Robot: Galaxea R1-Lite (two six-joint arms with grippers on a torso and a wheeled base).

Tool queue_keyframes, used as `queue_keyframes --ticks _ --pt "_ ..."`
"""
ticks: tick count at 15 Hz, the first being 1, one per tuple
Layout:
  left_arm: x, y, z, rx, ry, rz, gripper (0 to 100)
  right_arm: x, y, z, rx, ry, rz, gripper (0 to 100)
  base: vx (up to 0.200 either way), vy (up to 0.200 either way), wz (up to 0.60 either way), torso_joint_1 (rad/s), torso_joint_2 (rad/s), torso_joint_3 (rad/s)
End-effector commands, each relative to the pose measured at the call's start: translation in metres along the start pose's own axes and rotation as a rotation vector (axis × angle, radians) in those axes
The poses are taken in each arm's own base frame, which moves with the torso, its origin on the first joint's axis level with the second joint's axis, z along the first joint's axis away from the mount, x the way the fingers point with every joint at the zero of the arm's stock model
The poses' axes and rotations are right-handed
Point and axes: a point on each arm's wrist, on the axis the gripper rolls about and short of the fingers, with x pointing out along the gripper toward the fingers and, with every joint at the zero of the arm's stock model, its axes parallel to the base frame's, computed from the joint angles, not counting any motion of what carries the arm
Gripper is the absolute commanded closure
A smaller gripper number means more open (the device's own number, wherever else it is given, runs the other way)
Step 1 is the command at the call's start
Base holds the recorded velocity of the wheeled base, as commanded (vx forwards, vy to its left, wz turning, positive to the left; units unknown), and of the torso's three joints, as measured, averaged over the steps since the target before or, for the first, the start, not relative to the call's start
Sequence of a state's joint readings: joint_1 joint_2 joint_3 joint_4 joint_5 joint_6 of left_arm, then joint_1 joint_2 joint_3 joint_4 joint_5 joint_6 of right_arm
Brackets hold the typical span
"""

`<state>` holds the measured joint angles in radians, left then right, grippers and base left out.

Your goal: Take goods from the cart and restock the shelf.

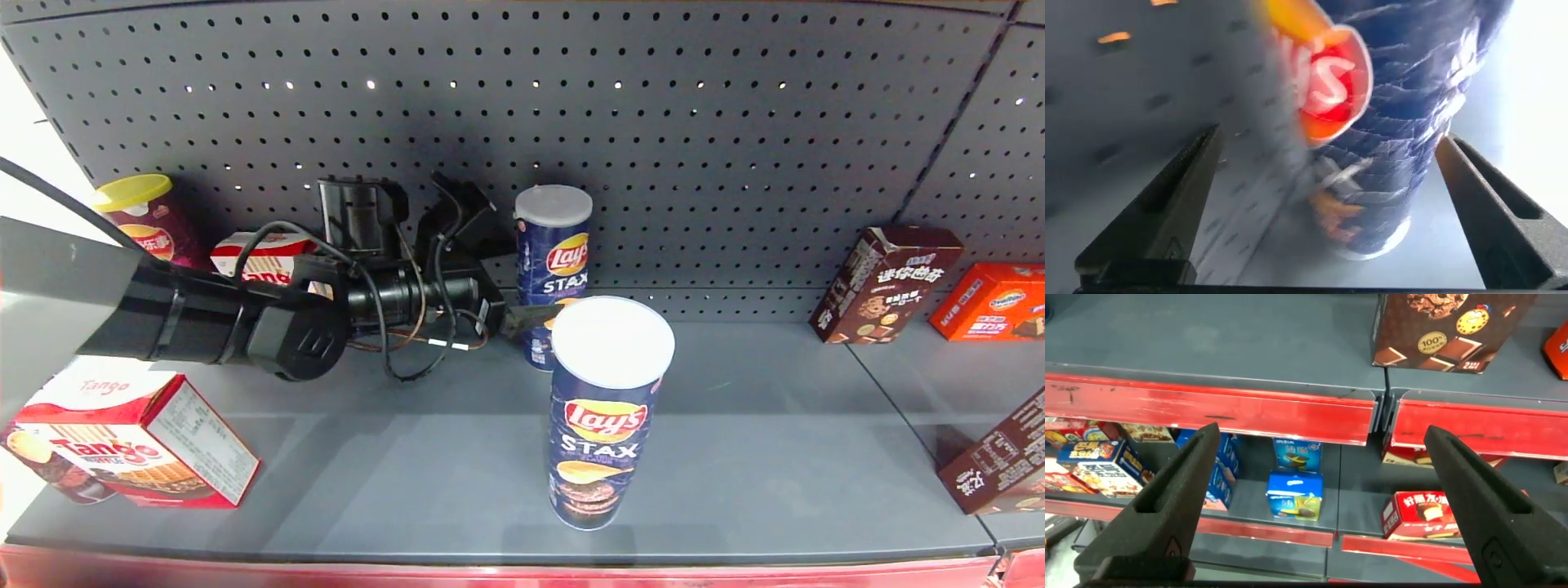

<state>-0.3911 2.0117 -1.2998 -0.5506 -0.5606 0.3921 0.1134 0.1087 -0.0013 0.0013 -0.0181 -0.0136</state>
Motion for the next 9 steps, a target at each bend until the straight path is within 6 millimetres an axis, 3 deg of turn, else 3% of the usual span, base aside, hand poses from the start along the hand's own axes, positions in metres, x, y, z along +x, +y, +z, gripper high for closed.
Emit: queue_keyframes --ticks 1,6,9 --pt "-0.019 -0.011 0.009 0.016 -0.007 0.058 0 0.000 0.000 0.000 0.000 0.002 0.000 0 0.000 0.000 0.00 0.000 0.00 0.000" --pt "-0.039 -0.022 0.002 0.020 0.015 0.167 0 0.000 0.000 0.000 0.000 0.003 0.000 0 0.000 0.000 0.00 0.000 0.00 0.000" --pt "-0.041 -0.019 0.003 0.016 0.017 0.192 0 0.000 0.000 0.000 0.000 0.002 0.000 0 0.000 0.000 0.00 0.000 0.00 0.000"
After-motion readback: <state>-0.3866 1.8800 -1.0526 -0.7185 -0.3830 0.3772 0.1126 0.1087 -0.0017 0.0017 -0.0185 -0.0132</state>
